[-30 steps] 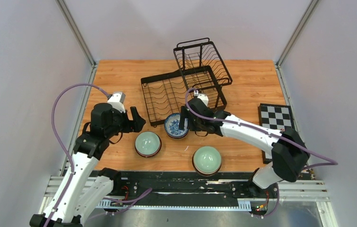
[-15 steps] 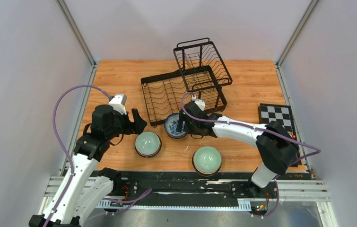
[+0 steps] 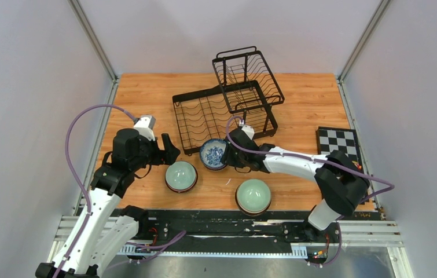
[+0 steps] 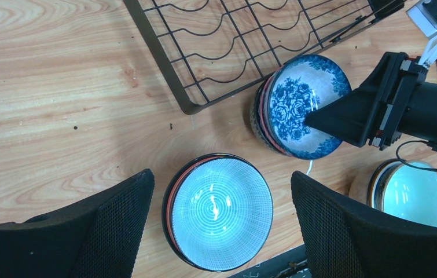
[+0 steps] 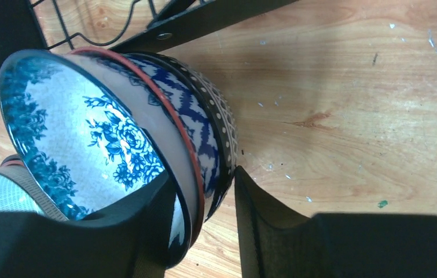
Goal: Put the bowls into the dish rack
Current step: Move the bowl to the center of the board.
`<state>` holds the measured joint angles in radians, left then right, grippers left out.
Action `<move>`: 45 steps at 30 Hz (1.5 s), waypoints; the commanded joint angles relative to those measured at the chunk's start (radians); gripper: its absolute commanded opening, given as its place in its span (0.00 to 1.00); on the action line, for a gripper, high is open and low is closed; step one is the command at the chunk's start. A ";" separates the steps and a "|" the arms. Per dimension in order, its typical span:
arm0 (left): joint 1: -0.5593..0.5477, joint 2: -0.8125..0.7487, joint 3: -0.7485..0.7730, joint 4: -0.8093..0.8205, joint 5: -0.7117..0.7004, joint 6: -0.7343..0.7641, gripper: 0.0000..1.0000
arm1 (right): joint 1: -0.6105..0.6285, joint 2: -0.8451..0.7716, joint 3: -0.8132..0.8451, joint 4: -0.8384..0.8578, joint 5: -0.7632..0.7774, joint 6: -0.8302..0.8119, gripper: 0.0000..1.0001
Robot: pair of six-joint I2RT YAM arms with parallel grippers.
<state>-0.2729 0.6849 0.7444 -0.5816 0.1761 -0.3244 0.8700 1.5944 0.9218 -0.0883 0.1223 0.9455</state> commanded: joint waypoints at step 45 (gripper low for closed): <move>-0.213 0.296 0.068 0.126 0.006 -0.063 0.89 | 0.012 -0.095 -0.006 -0.111 -0.124 -0.115 0.18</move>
<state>-0.4435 0.9268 0.7597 -0.5129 0.2153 -0.3676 0.8692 1.4891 0.8753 -0.1764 0.0223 0.8444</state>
